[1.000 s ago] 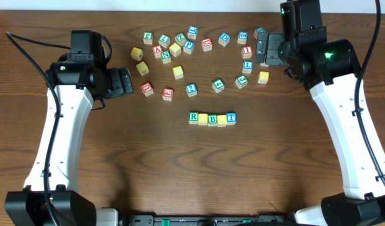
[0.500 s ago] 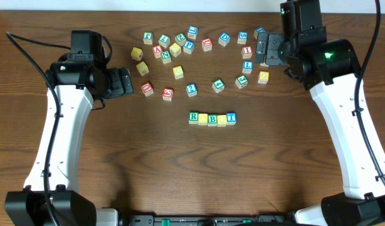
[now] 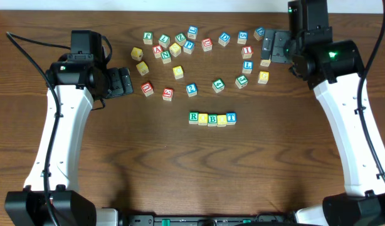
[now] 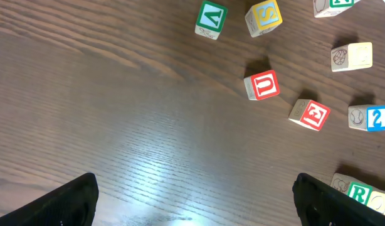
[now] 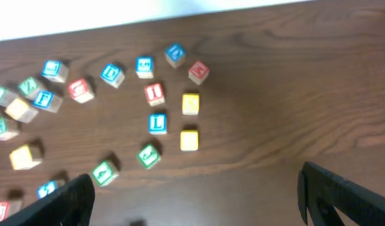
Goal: Spell out ROBOT
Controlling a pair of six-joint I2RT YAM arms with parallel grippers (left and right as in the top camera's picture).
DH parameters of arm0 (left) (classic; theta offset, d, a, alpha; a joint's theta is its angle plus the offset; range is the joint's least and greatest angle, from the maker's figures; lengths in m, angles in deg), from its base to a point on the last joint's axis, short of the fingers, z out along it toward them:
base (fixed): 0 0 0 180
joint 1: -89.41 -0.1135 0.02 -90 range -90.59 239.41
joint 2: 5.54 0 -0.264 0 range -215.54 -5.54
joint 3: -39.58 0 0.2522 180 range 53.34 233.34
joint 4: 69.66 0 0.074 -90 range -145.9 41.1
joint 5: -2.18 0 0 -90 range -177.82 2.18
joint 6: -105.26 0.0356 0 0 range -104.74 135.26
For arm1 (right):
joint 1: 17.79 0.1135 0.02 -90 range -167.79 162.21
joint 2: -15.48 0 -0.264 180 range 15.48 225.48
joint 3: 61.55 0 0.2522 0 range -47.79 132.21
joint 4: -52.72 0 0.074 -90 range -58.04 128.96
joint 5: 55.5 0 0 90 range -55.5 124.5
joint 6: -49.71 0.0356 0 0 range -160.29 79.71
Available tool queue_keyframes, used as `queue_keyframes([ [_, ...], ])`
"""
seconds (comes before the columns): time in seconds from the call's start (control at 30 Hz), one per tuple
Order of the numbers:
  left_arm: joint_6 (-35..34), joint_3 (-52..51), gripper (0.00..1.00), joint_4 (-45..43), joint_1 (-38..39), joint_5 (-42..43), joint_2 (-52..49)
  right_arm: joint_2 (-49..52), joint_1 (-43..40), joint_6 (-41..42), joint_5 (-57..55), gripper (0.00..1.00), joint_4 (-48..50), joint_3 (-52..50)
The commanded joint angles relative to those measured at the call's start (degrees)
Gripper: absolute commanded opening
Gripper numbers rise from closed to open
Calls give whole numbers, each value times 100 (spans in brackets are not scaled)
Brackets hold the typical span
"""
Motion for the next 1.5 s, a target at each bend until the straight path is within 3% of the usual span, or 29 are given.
queue_keyframes([
  [0.0, 76, 105, 97, 11, -9, -55, 31, -258, -111, -46, -90, 99, 595, -739],
  [0.27, 76, 105, 98, 11, -9, -55, 31, -1641, -426, 68, 372, 99, 4013, -3320],
  [0.47, 76, 105, 98, 11, -9, -55, 31, -2973, -584, 68, 420, 99, 5272, -4937],
  [0.67, 76, 105, 97, 11, -9, -55, 31, -5134, -793, 90, 614, 99, 6349, -7084],
  [1.0, 76, 105, 97, 11, -9, -52, 31, -8179, -1154, 973, 693, 99, 6618, -9449],
  [1.2, 76, 105, 97, 11, -9, -52, 31, -8745, -1137, 1008, 691, 99, 6623, -10006],
  [1.47, 76, 105, 98, 11, -9, -55, 31, -9364, -1104, 1008, 675, 99, 5779, -10045],
])
